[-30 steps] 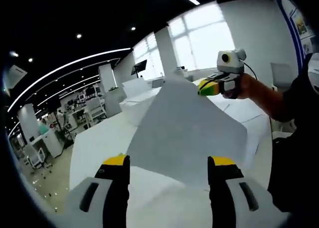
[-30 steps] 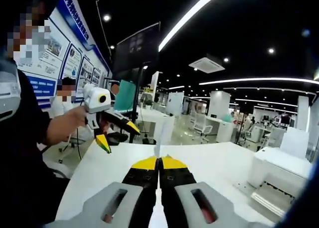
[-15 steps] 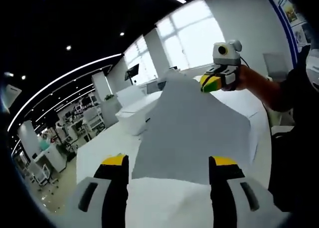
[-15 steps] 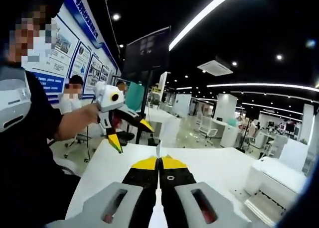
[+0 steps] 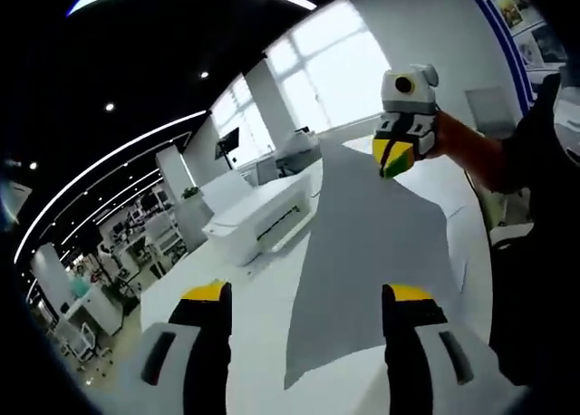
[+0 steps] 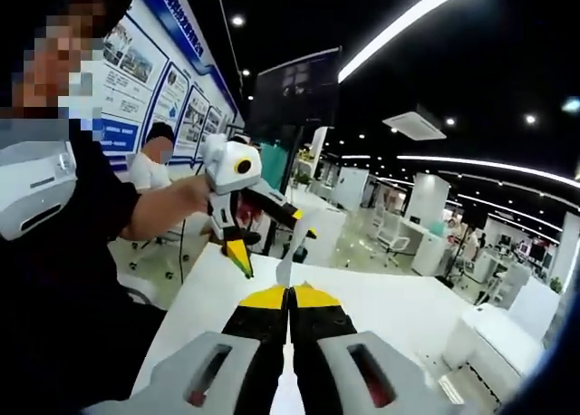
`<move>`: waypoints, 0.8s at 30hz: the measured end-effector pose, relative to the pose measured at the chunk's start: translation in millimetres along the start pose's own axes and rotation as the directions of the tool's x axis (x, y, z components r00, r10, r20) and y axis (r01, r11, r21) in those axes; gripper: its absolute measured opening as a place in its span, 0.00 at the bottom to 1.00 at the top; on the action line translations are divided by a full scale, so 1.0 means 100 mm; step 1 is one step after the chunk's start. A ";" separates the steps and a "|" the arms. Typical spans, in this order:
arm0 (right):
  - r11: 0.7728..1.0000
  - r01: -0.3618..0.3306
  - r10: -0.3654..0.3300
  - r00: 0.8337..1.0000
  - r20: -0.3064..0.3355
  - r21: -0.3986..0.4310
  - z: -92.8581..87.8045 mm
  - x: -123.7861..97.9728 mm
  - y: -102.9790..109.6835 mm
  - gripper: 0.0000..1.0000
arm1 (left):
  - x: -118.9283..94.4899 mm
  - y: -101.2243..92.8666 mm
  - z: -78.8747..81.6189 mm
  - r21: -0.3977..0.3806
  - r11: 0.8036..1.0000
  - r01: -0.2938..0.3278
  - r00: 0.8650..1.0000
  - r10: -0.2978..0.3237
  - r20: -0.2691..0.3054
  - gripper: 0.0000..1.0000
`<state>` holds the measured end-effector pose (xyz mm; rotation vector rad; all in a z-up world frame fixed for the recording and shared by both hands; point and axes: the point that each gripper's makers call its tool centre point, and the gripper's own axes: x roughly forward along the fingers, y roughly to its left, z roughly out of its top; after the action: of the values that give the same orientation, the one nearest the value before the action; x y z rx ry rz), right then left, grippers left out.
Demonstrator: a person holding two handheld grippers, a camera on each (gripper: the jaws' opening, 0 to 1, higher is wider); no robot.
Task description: Organize the stack of printing papers by aligning and flattening the scattered papers on the table
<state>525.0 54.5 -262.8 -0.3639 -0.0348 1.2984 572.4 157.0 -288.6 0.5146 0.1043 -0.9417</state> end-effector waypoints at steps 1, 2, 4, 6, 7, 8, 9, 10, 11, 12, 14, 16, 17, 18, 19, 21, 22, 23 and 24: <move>1.000 -0.012 0.012 1.000 -0.001 -0.003 0.02 0.00 0.03 0.00 | 0.00 -0.01 0.00 0.000 1.000 0.007 1.000 -0.007 -0.001 0.71; 1.000 -0.021 0.021 1.000 -0.003 -0.007 0.03 0.00 0.04 0.00 | 0.01 -0.03 0.01 -0.001 1.000 0.015 1.000 -0.015 -0.002 0.71; 0.999 -0.031 0.031 0.999 -0.008 -0.013 0.04 -0.01 0.07 0.00 | 0.02 -0.08 0.02 0.002 0.999 0.037 0.999 -0.037 0.001 0.70; 0.999 -0.044 0.044 0.999 -0.010 -0.017 0.05 -0.01 0.09 0.00 | 0.03 -0.16 0.04 0.000 0.997 0.077 0.997 -0.077 0.005 0.68; 0.999 -0.051 0.051 0.999 -0.010 -0.018 0.06 -0.01 0.11 0.00 | 0.04 -0.19 0.04 0.000 0.996 0.093 0.996 -0.093 0.005 0.67; 0.998 -0.057 0.057 0.998 -0.009 -0.019 0.07 -0.01 0.12 0.00 | 0.05 -0.23 0.05 0.000 0.994 0.108 0.994 -0.108 0.006 0.66; 0.998 -0.062 0.062 0.998 -0.010 -0.020 0.07 -0.01 0.13 0.00 | 0.05 -0.26 0.05 0.003 0.992 0.126 0.992 -0.126 0.006 0.65; 0.998 -0.067 0.067 0.998 -0.012 -0.021 0.08 -0.01 0.14 0.00 | 0.06 -0.30 0.06 0.003 0.990 0.144 0.990 -0.144 0.008 0.63; 0.997 -0.071 0.071 0.997 -0.012 -0.021 0.08 -0.01 0.15 0.00 | 0.06 -0.34 0.05 0.000 0.987 0.162 0.987 -0.162 0.007 0.61; 0.997 -0.075 0.075 0.997 -0.012 -0.023 0.09 -0.01 0.16 0.00 | 0.07 -0.37 0.05 0.001 0.984 0.177 0.984 -0.177 0.006 0.58; 0.997 -0.078 0.078 0.997 -0.008 -0.023 0.10 -0.01 0.18 0.00 | 0.08 -0.41 0.05 -0.005 0.980 0.199 0.980 -0.199 0.004 0.56; 0.997 -0.079 0.079 0.997 -0.005 -0.023 0.11 -0.01 0.19 0.00 | 0.08 -0.44 0.04 -0.007 0.976 0.218 0.976 -0.218 -0.002 0.55; 0.996 -0.082 0.082 0.997 0.000 -0.023 0.12 -0.01 0.20 0.00 | 0.09 -0.47 0.02 -0.004 0.973 0.231 0.973 -0.231 -0.008 0.55; 0.996 -0.084 0.084 0.996 0.006 -0.021 0.13 -0.01 0.21 0.00 | 0.09 -0.49 0.01 -0.002 0.971 0.240 0.971 -0.240 -0.012 0.54; 0.996 -0.088 0.088 0.996 0.010 -0.019 0.14 -0.01 0.23 0.00 | 0.10 -0.51 0.00 -0.003 0.968 0.249 0.968 -0.249 -0.017 0.53; 0.995 -0.097 0.097 0.995 0.012 -0.018 0.14 0.00 0.25 0.00 | 0.10 -0.56 -0.02 -0.007 0.962 0.273 0.962 -0.273 -0.025 0.49; 0.995 -0.100 0.100 0.995 0.012 -0.018 0.14 0.00 0.26 0.00 | 0.10 -0.58 -0.02 -0.009 0.960 0.281 0.959 -0.281 -0.027 0.47; 0.994 -0.106 0.107 0.994 0.011 -0.018 0.14 0.01 0.28 0.00 | 0.11 -0.62 -0.04 -0.014 0.954 0.298 0.954 -0.298 -0.036 0.45; 0.994 -0.109 0.109 0.994 0.010 -0.018 0.14 0.02 0.29 0.00 | 0.11 -0.64 -0.05 -0.015 0.952 0.306 0.951 -0.306 -0.040 0.43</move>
<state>495.3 66.0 -258.5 -0.3779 -0.0355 1.4089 528.8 121.2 -320.4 0.5190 0.2312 -1.2333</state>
